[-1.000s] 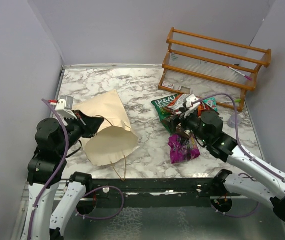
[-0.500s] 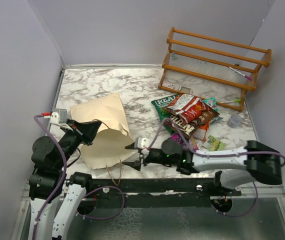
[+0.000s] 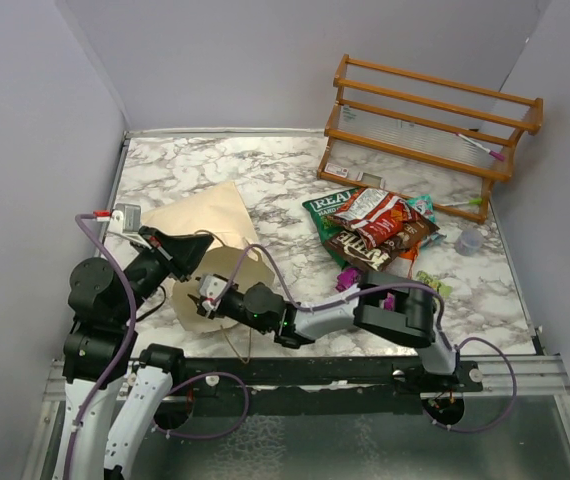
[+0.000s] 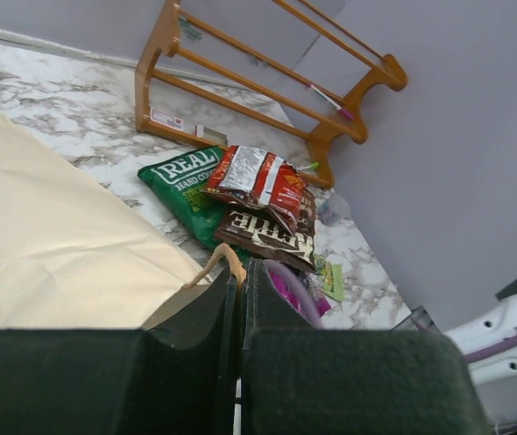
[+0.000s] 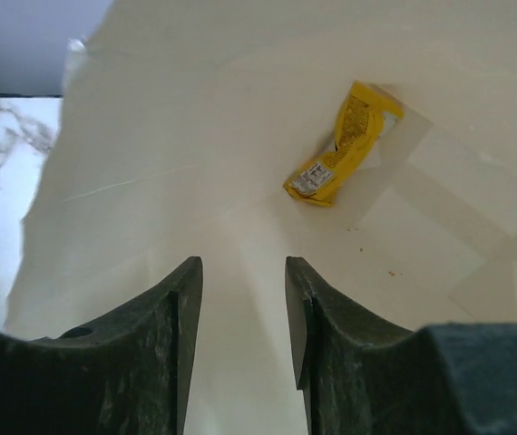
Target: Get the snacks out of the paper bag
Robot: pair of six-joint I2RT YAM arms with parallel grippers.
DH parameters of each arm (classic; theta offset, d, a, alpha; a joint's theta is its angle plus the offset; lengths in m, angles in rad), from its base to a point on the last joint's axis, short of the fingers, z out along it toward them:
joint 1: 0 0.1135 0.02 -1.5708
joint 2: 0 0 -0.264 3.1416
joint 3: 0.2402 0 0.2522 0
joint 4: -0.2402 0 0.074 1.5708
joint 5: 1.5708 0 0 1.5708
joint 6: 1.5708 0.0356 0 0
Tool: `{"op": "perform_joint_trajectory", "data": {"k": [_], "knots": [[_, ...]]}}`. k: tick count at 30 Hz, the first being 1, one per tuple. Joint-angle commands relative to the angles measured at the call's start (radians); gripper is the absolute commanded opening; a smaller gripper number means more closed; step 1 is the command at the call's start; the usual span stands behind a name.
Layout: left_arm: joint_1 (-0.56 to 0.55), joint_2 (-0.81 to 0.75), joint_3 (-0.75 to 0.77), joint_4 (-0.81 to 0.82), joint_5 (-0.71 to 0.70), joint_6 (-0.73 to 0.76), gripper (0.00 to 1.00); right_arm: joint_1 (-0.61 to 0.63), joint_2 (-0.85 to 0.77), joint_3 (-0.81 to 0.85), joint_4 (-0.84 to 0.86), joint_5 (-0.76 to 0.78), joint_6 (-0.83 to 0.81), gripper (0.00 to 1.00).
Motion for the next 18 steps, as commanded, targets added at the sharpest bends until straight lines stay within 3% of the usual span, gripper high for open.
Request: {"op": "perform_joint_trajectory", "data": {"k": [1, 9, 12, 18], "knots": [[0.0, 0.023, 0.033, 0.087, 0.113, -0.024, 0.0, -0.032, 0.12, 0.119, 0.094, 0.048, 0.045, 0.39], [0.0, 0.044, 0.032, 0.165, 0.216, -0.054, 0.0, -0.072, 0.308, 0.252, 0.148, -0.021, 0.161, 0.39], [0.0, 0.051, 0.028, 0.199, 0.261, -0.063, 0.0, -0.099, 0.341, 0.27, 0.153, -0.074, 0.26, 0.41], [0.0, 0.069, -0.002, 0.299, 0.362, -0.115, 0.0, -0.118, 0.378, 0.316, 0.134, -0.177, 0.278, 0.47]]}}
